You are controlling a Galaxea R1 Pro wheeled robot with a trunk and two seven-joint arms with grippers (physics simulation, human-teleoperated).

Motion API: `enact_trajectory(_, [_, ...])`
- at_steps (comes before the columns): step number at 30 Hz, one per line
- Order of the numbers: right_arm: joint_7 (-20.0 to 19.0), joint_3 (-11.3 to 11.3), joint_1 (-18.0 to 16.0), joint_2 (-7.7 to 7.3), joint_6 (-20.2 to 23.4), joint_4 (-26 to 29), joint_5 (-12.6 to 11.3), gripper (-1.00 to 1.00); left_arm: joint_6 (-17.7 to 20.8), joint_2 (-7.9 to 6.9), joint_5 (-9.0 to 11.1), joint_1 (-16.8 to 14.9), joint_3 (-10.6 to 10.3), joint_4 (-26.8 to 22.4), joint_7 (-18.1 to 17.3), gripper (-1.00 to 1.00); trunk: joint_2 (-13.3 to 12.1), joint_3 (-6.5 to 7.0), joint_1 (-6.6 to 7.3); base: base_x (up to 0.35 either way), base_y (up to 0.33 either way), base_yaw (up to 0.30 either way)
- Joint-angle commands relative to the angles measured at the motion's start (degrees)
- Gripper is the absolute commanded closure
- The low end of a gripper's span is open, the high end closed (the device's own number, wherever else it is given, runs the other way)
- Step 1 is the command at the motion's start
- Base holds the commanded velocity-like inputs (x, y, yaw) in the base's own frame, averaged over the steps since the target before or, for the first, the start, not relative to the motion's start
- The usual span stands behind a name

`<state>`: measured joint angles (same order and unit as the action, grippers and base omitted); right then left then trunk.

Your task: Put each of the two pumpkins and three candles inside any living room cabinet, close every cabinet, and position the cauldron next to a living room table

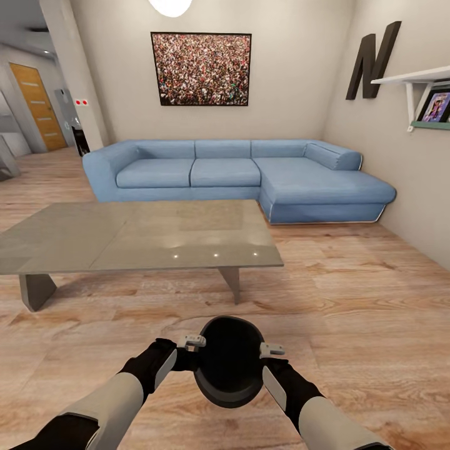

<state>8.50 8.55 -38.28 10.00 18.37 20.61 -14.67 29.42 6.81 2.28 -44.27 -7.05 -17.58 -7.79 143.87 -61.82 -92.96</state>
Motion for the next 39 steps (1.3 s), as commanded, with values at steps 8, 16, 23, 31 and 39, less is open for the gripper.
enact_trajectory(8, [-0.3, 1.0, 0.0, 0.00, 0.1, 0.7, -1.3, 1.00, 0.3, -0.04, -0.1, 0.0, -0.3, 0.0, 0.0, 1.00, 0.0, -0.05, 0.02, 0.034, 0.000, 0.000])
enact_trajectory(16, [-0.3, 1.0, 0.0, 0.00, 0.1, 0.7, -1.3, 1.00, 0.3, -0.04, -0.1, 0.0, -0.3, 0.0, 0.0, 1.00, 0.0, -0.05, 0.02, 0.281, 0.000, 0.000])
enact_trajectory(23, [-0.3, 1.0, 0.0, 0.00, 0.1, 0.7, -1.3, 1.00, 0.3, -0.04, -0.1, 0.0, -0.3, 0.0, 0.0, 1.00, 0.0, -0.05, 0.02, 0.325, 0.000, 0.000])
enact_trajectory(31, [-0.3, 1.0, 0.0, 0.00, 0.1, 0.7, -1.3, 1.00, 0.3, -0.04, -0.1, 0.0, -0.3, 0.0, 0.0, 1.00, 0.0, -0.05, 0.02, 0.241, 0.000, 0.000])
enact_trajectory(39, [-0.3, 1.0, 0.0, 0.00, 0.1, 0.7, -1.3, 1.00, 0.3, -0.04, -0.1, 0.0, -0.3, 0.0, 0.0, 1.00, 0.0, -0.05, 0.02, 0.050, 0.000, 0.000])
